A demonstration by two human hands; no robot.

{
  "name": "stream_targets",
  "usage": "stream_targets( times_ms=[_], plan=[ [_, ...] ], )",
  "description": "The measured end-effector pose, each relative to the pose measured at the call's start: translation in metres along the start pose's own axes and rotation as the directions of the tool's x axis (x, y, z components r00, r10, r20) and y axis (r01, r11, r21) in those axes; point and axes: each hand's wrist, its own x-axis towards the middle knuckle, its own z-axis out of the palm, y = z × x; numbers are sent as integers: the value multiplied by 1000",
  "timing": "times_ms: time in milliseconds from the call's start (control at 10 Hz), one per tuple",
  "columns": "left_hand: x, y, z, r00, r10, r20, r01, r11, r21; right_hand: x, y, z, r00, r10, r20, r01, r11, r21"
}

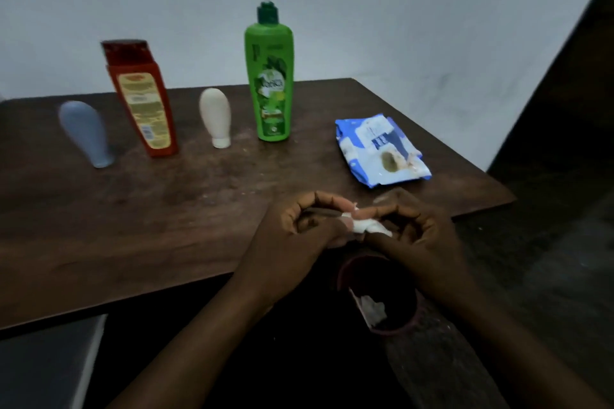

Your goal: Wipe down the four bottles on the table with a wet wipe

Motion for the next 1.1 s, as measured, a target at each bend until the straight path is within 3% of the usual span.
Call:
stream_targets(
  times_ms=[200,300,500,600,700,800,900,1100],
  plan=[
    [-30,-55,52,980,201,-8,-189,932,310,-62,35,-34,983,172,-63,-170,985,31],
    [-39,-85,64,981,189,33,-186,898,399,-86,57,-43,972,230,-51,-235,964,-127],
    [-25,-124,62,992,-99,-77,121,920,373,-106,104,-63,972,203,-121,-236,869,-435],
    [-21,-138,56,983,-141,-118,176,907,382,-106,138,-71,972,138,-192,-216,845,-489],
    [-15,-145,51,977,-169,-130,207,897,391,-93,185,-78,950,210,-229,-306,760,-573],
    [-9,-148,48,975,-172,-141,215,893,395,-83,227,-87,876,394,-276,-471,585,-661],
    [-5,-148,46,976,-165,-142,209,896,392,-82,240,-90,856,452,-253,-495,573,-653],
    [-2,-149,46,979,-163,-118,196,907,374,-87,216,-79,842,512,-172,-509,647,-568]
  ],
)
